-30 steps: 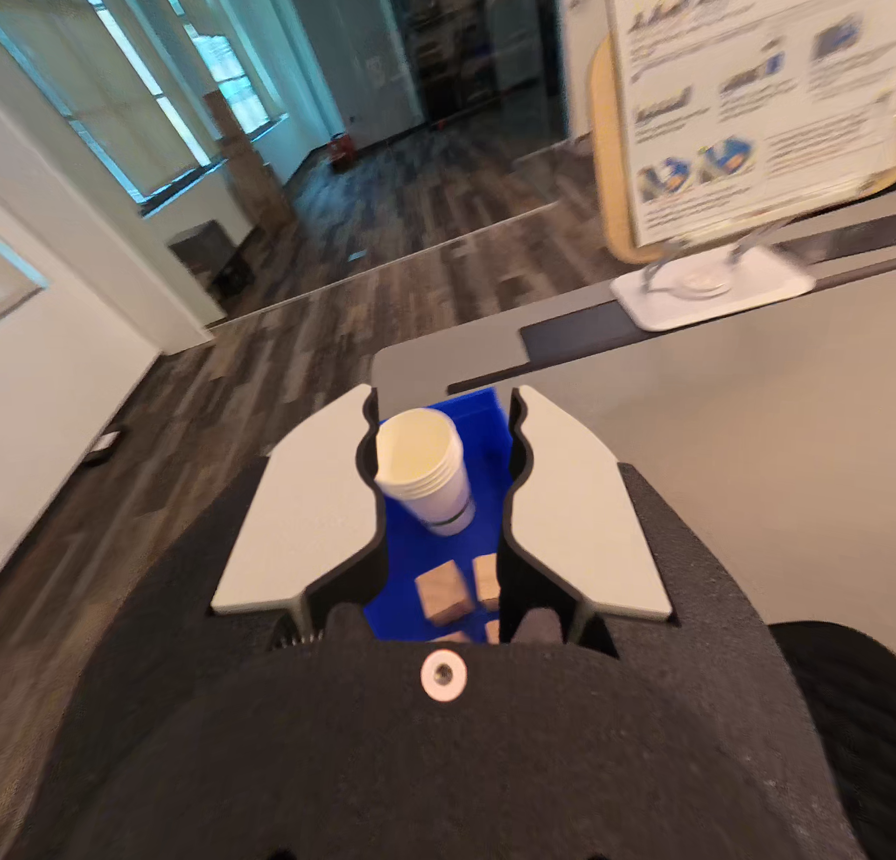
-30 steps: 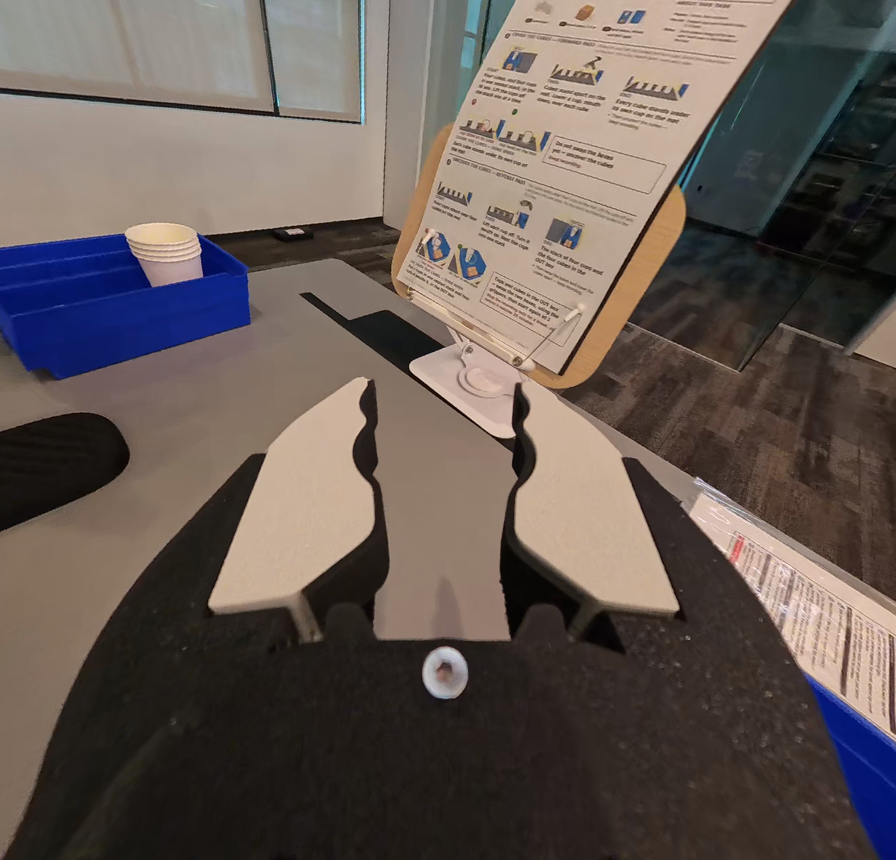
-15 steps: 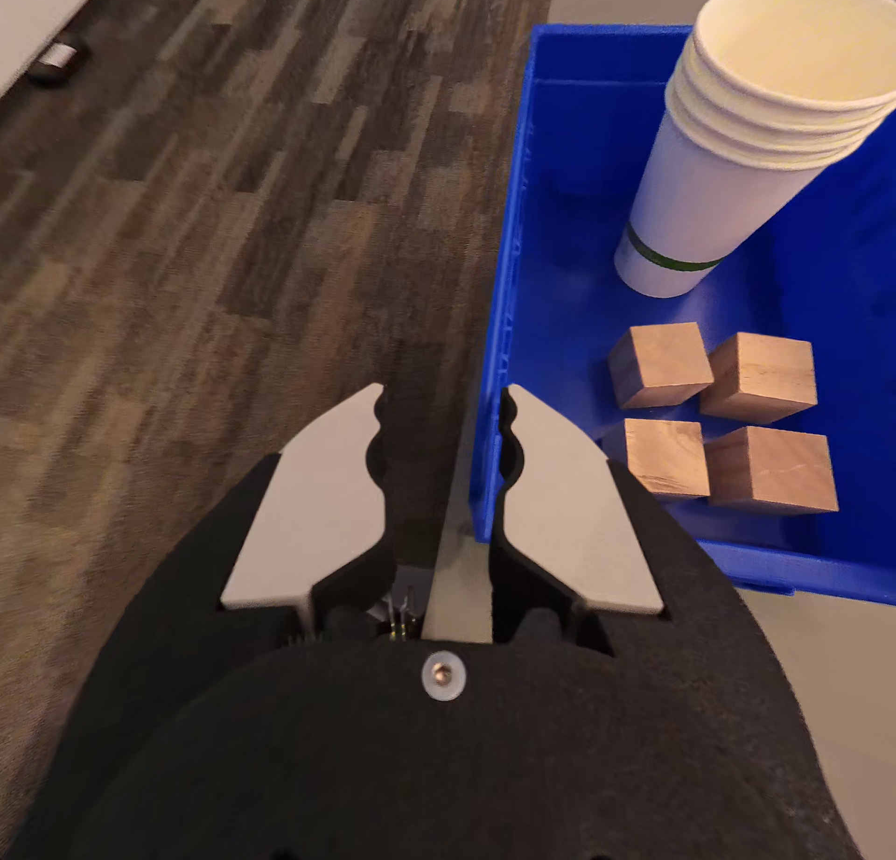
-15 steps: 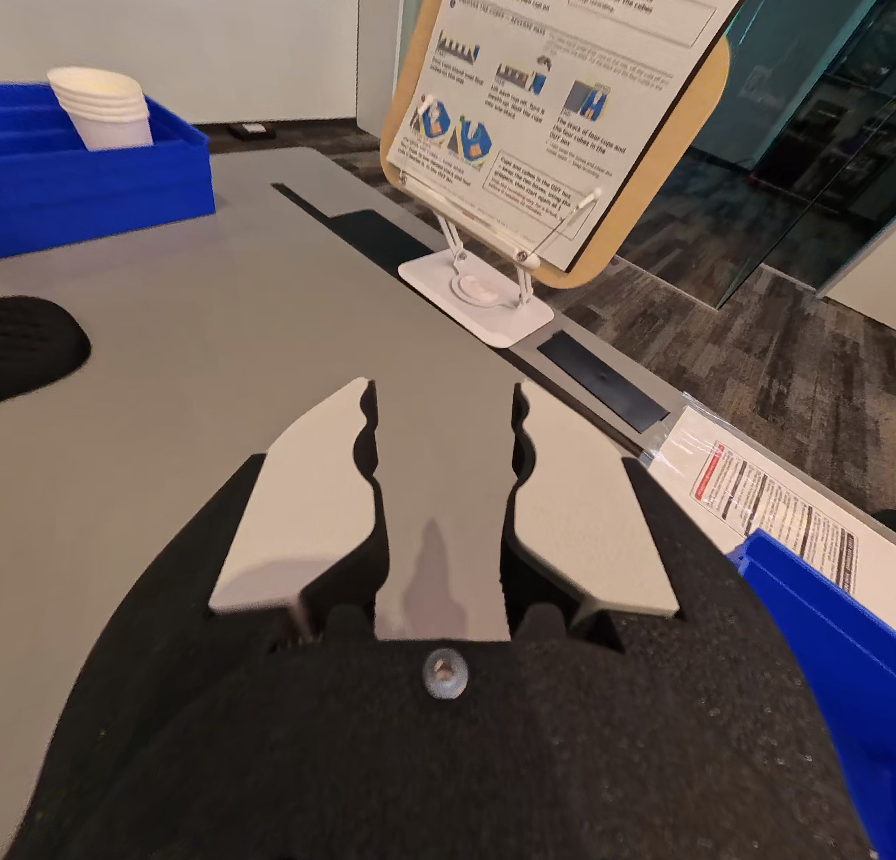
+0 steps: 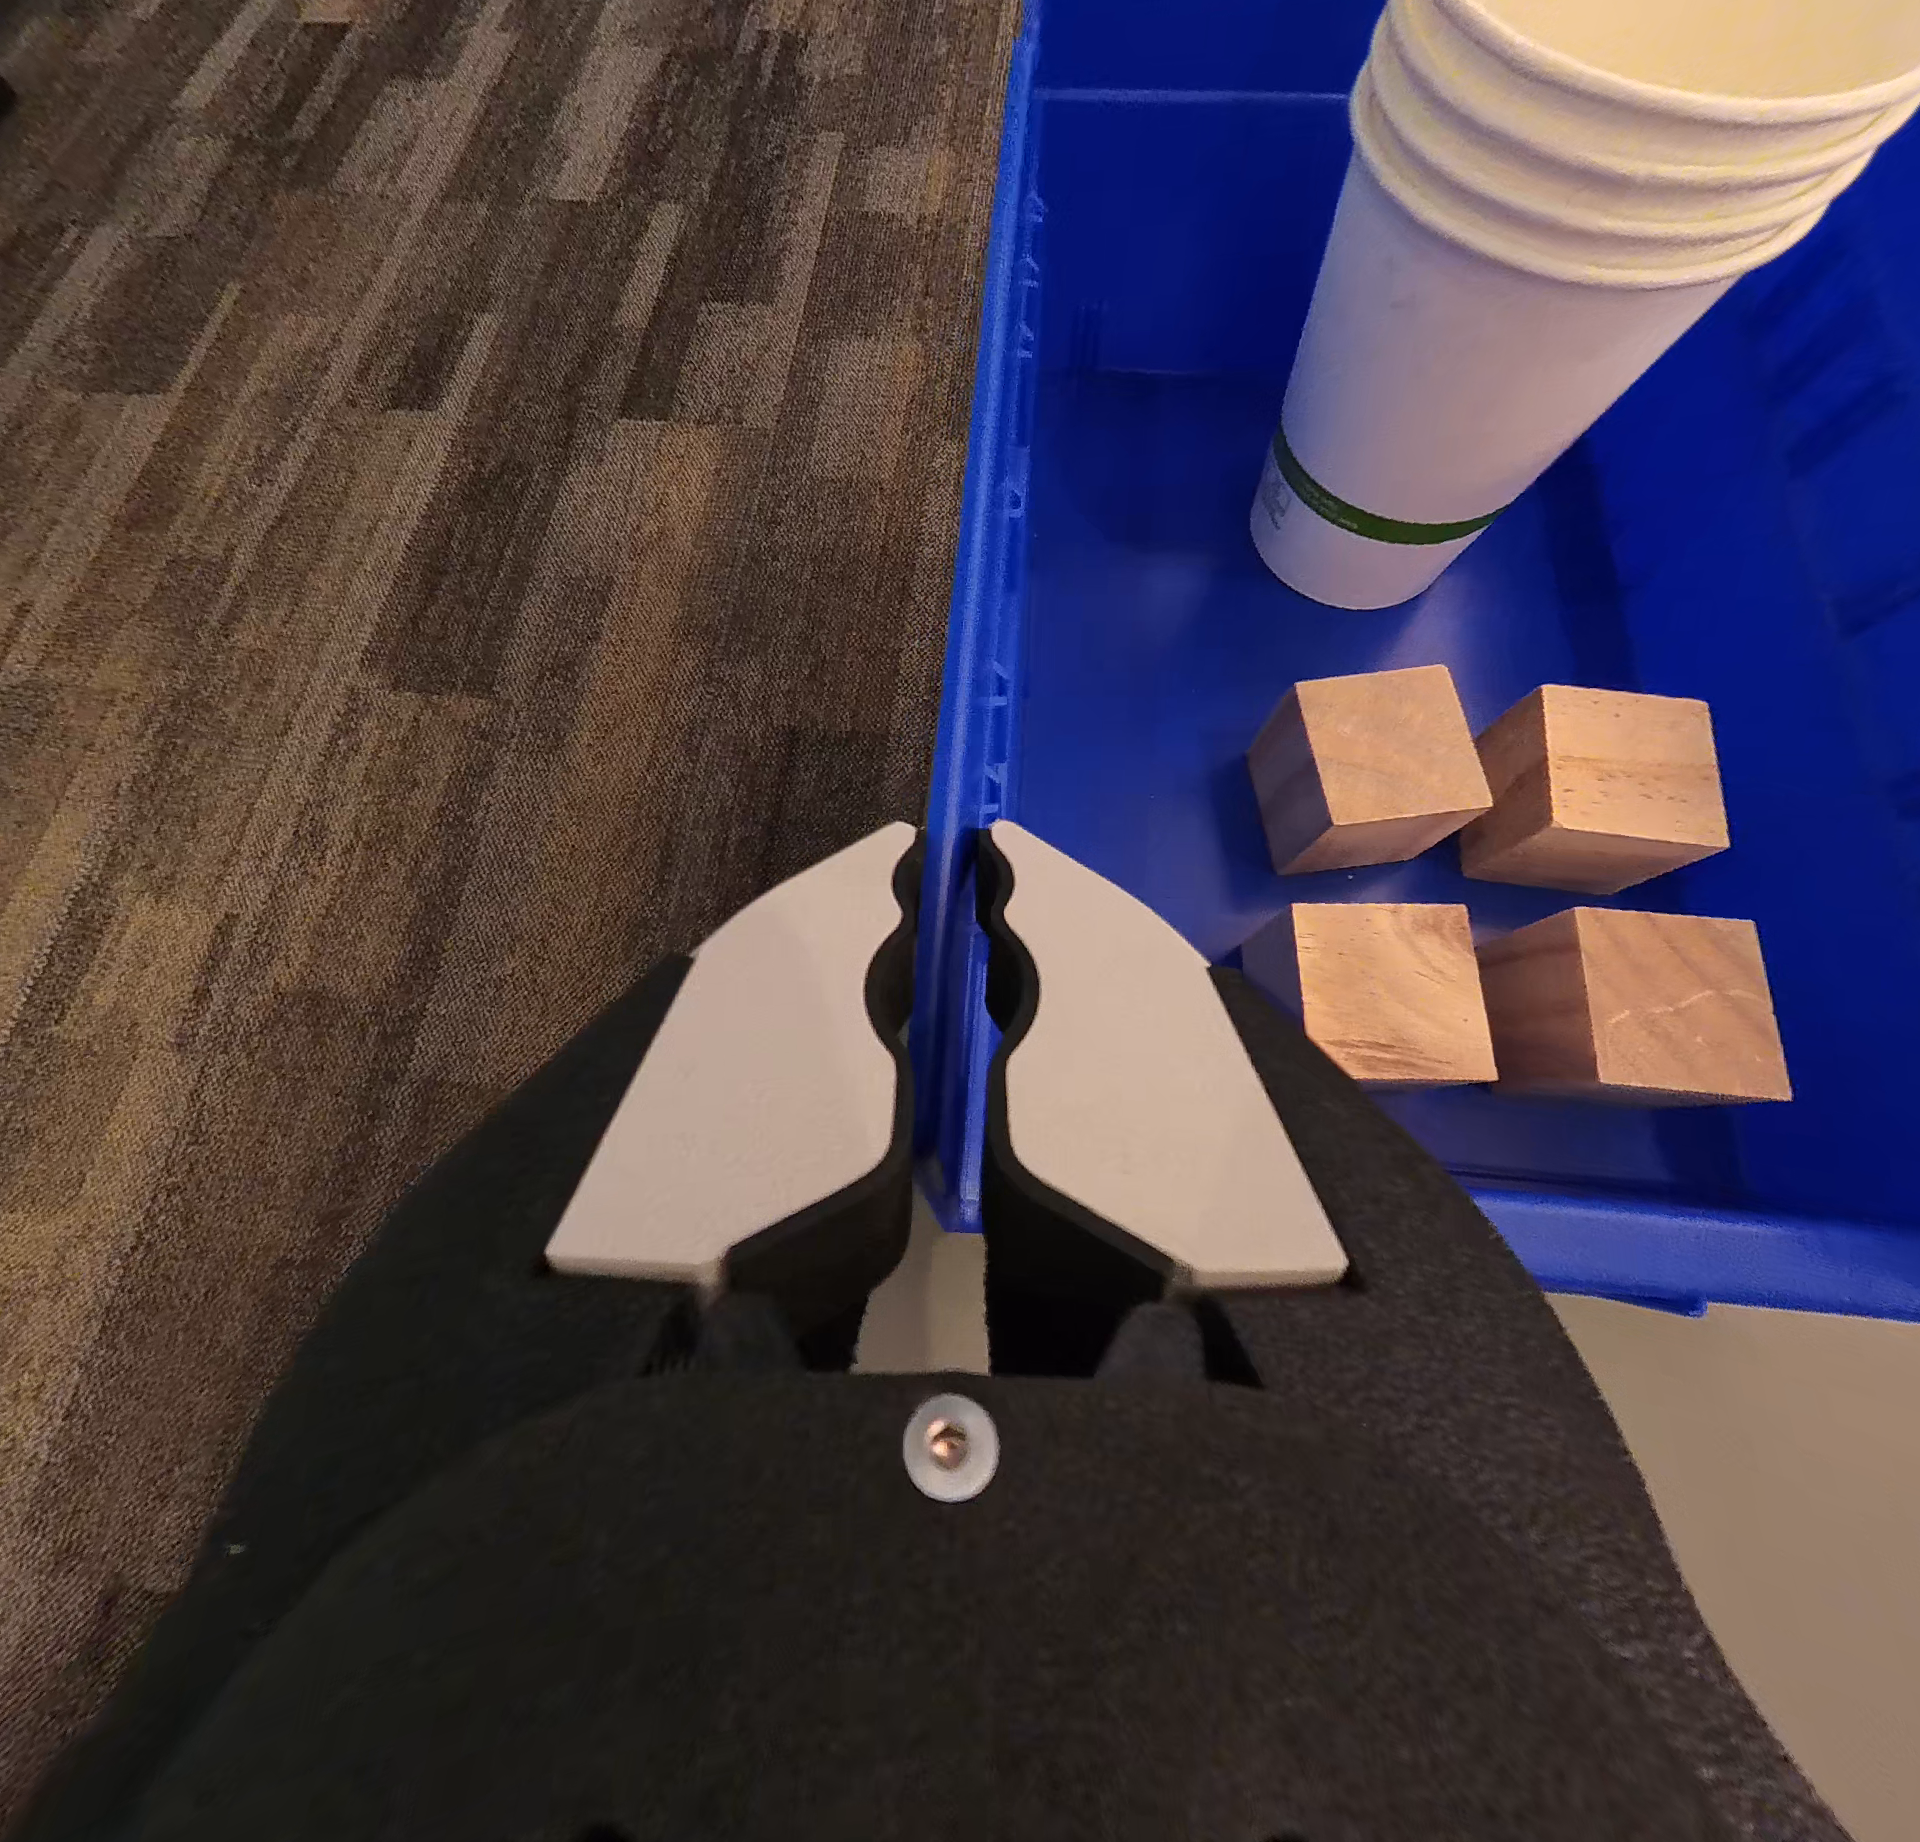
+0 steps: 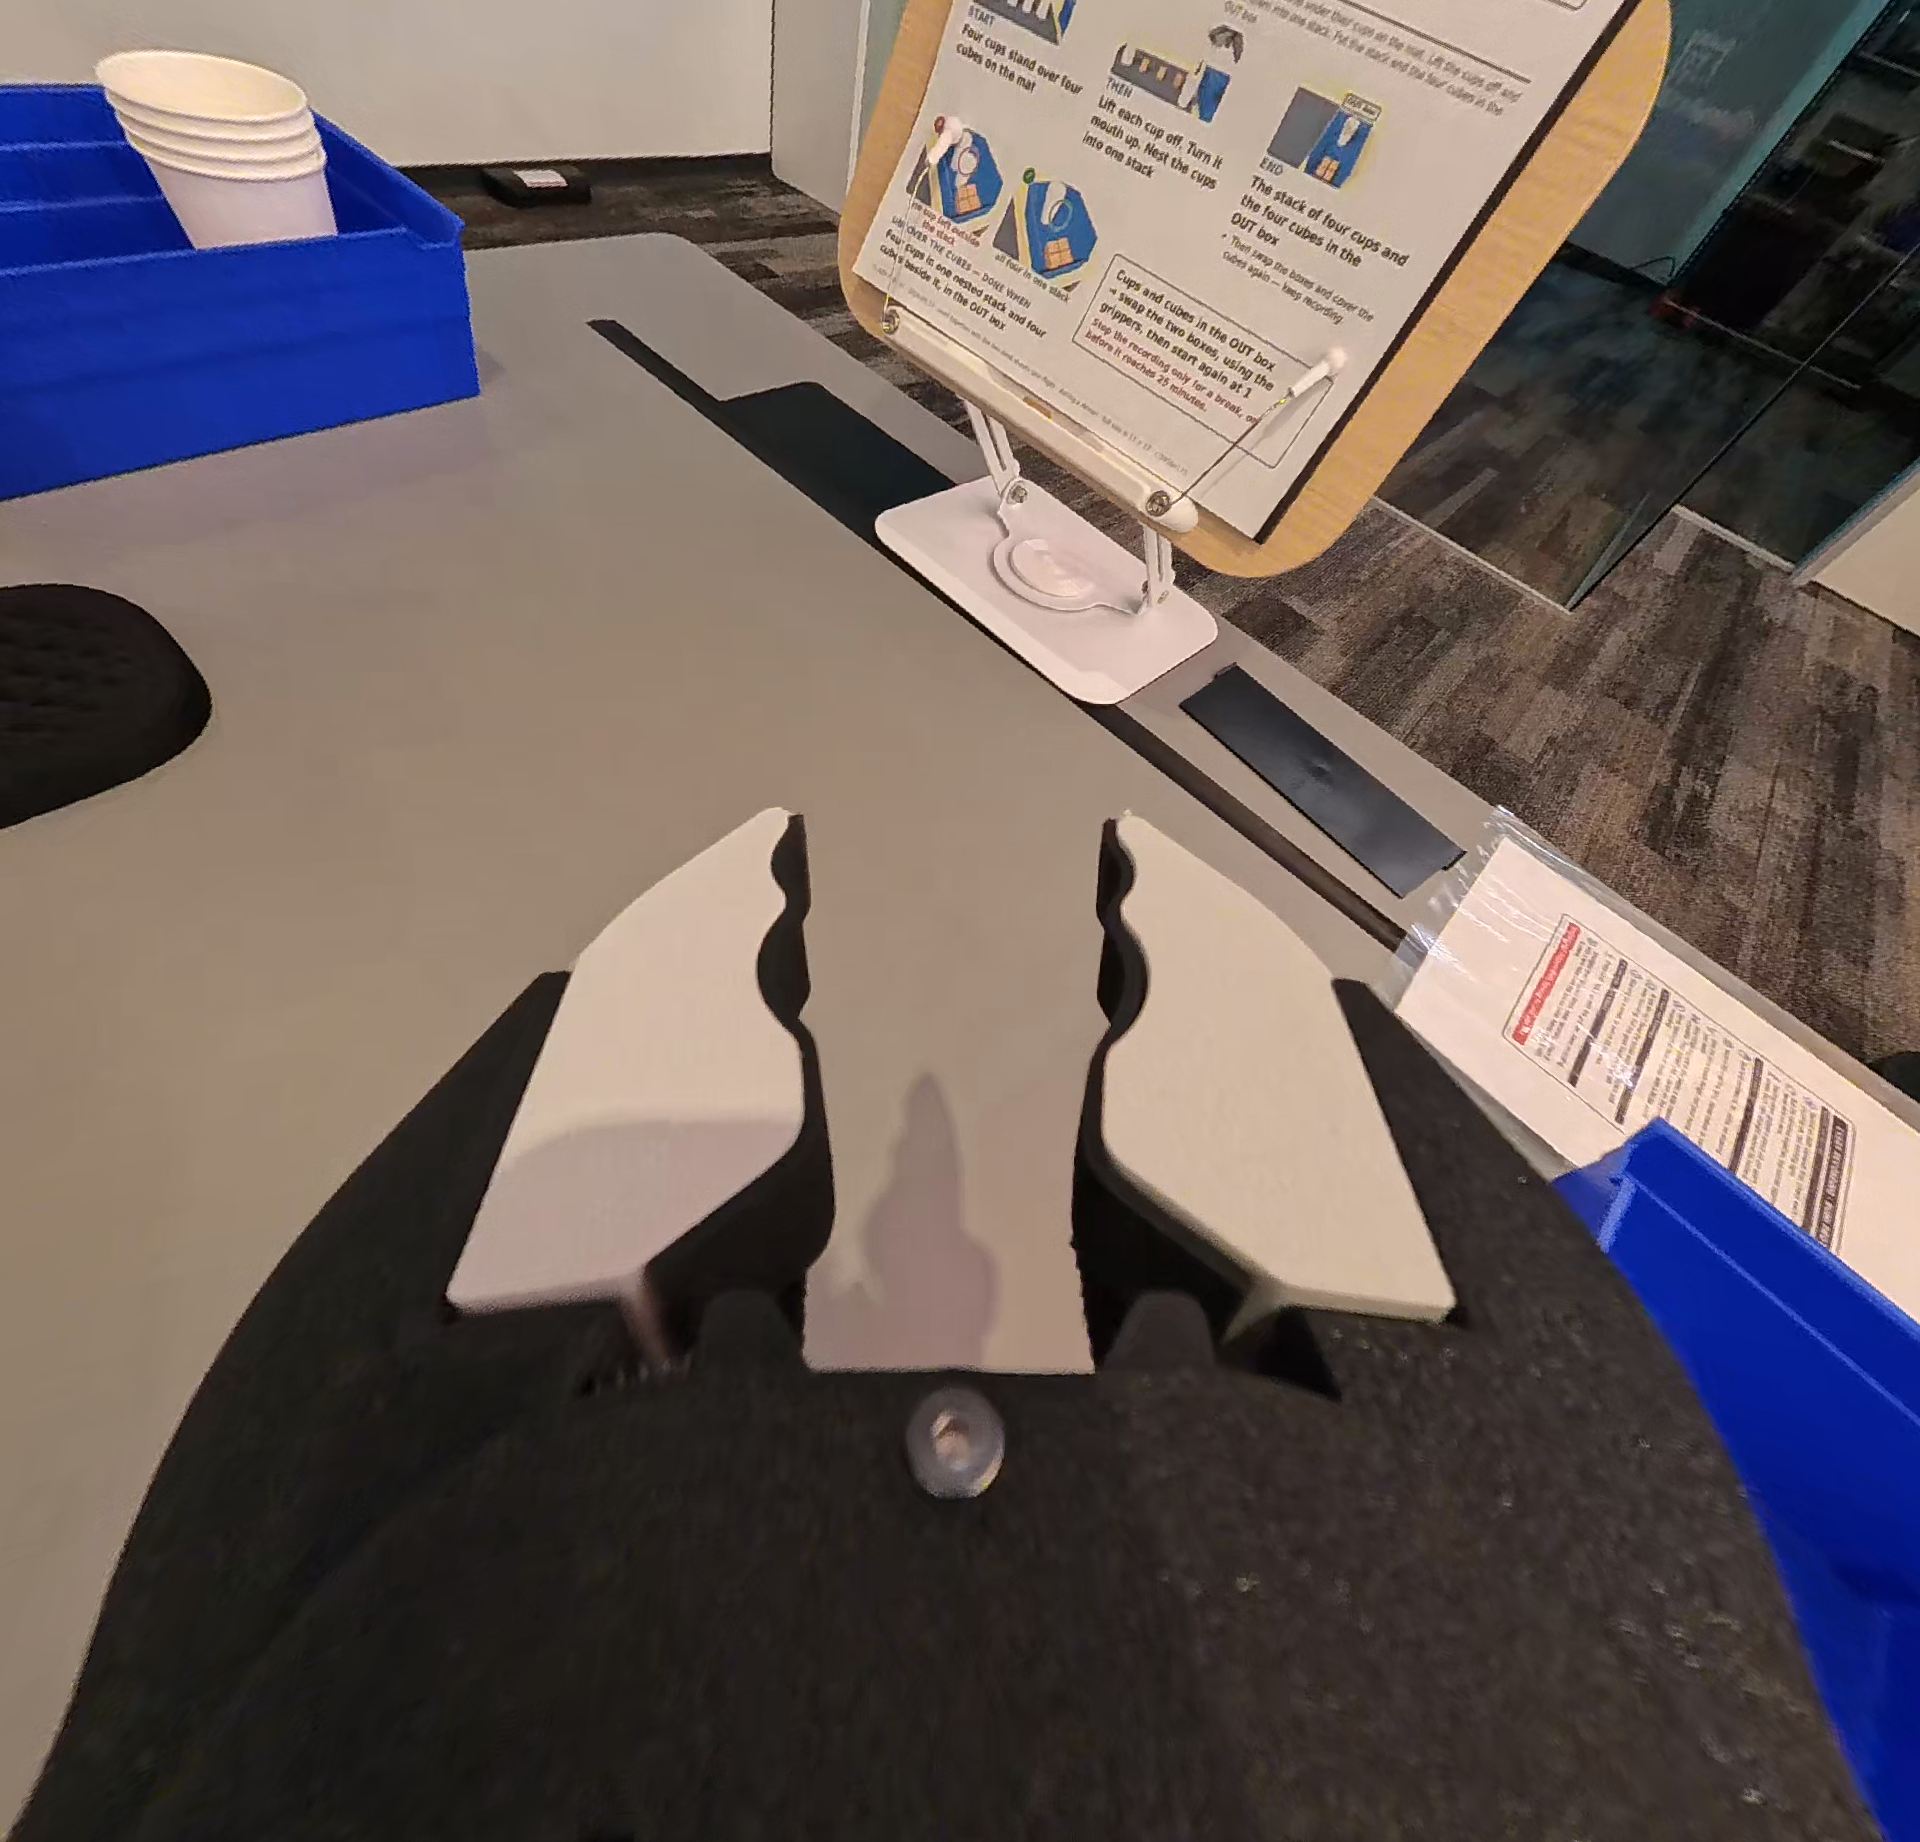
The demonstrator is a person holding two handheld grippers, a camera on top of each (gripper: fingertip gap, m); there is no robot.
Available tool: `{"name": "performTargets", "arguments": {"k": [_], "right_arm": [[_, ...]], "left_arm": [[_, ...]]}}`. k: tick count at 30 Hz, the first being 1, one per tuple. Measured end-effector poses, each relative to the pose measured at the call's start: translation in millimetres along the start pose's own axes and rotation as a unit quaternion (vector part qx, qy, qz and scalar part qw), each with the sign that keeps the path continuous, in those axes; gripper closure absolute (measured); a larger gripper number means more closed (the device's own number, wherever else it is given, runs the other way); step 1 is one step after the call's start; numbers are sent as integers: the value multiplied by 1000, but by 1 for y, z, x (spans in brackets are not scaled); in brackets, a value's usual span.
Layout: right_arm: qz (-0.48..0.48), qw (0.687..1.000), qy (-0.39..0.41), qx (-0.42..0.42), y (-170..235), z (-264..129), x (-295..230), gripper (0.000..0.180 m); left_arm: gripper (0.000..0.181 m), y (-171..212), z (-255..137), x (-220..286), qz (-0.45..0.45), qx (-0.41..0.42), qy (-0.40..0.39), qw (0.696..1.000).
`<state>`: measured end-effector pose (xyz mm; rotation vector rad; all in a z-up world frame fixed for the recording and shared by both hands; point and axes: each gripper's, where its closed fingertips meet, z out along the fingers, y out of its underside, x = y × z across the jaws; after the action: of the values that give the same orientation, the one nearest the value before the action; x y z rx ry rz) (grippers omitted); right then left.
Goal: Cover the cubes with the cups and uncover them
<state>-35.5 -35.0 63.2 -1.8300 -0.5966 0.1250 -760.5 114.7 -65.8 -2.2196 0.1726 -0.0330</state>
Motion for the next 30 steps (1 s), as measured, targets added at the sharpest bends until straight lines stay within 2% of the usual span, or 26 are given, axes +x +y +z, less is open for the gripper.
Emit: {"name": "performTargets", "arguments": {"k": [7,11,12,15,18,21,24,28,30], "right_arm": [[8,1000,1,-22,15,6,0,126],[34,998,4,-47,40,10,3,126],[44,998,-1,-55,47,13,2,126],[57,996,-5,-75,61,23,1,125],[53,995,-5,-79,59,37,0,124],[44,998,8,-50,36,52,5,123],[40,998,30,27,-12,56,14,124],[55,983,55,166,-85,40,38,122],[50,980,72,181,-98,34,52,114]], "left_arm": [[172,-1,0,5,8,6,-7,1000],[137,-22,-25,17,-17,77,11,997],[134,-30,-36,22,-18,103,15,994],[123,-58,-66,57,5,165,51,985],[128,-89,-91,113,57,213,91,971],[129,-122,-111,182,110,258,127,951],[135,-157,-135,252,142,321,172,920],[146,-196,-160,330,160,398,214,878],[149,-207,-165,365,163,410,238,866]]}}
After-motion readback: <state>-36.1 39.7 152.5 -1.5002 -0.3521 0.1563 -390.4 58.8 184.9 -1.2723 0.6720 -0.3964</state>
